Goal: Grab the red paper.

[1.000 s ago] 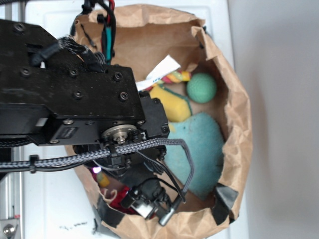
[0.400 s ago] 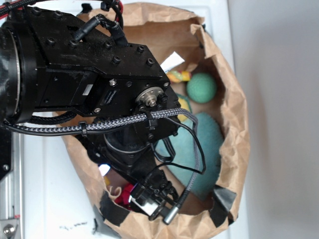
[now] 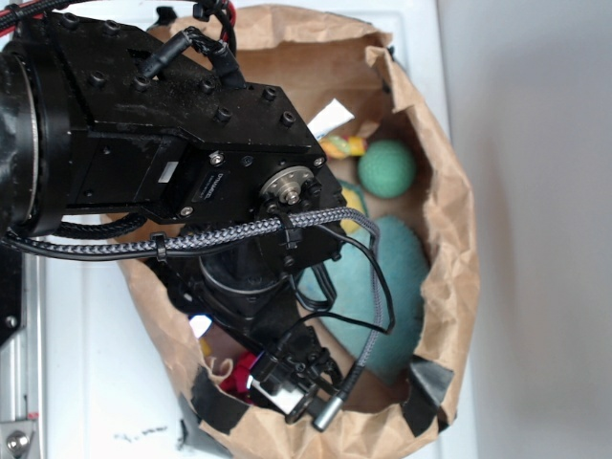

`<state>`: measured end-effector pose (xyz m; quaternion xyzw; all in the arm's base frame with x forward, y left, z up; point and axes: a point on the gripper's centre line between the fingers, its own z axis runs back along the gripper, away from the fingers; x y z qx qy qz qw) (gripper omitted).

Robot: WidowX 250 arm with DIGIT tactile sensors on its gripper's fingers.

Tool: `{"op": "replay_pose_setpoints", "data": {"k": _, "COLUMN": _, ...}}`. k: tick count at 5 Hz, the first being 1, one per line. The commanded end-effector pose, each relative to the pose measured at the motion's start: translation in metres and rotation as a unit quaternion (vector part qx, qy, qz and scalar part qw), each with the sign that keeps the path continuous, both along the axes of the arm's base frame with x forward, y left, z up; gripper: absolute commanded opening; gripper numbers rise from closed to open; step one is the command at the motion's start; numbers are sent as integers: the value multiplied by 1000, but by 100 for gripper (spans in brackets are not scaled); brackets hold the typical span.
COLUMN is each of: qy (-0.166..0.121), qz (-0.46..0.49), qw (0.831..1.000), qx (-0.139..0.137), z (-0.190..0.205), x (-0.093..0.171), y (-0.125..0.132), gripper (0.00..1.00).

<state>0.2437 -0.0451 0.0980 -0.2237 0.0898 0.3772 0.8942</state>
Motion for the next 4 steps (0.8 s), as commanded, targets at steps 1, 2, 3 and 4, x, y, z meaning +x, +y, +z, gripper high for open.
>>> {"op": "replay_pose_setpoints", "data": {"k": 1, "qy": 8, "qz": 37, "qw": 999, "qx": 6, "z": 7, "x": 31, "y": -11, "gripper": 100}}
{"op": "replay_pose_setpoints", "data": {"k": 2, "qy": -14, "qz": 51, "qw": 998, "qx": 18, "z": 7, "x": 39, "y": -6, "gripper": 100}}
{"op": "replay_pose_setpoints", "data": {"k": 3, "qy": -16, "qz": 61, "qw": 998, "qx": 25, "z": 3, "x": 41, "y": -6, "gripper": 100}}
{"op": "replay_pose_setpoints", "data": {"k": 4, "qy": -11, "qz": 72, "qw": 997, "qx": 19, "z": -2, "x": 44, "y": -11, "gripper": 100}}
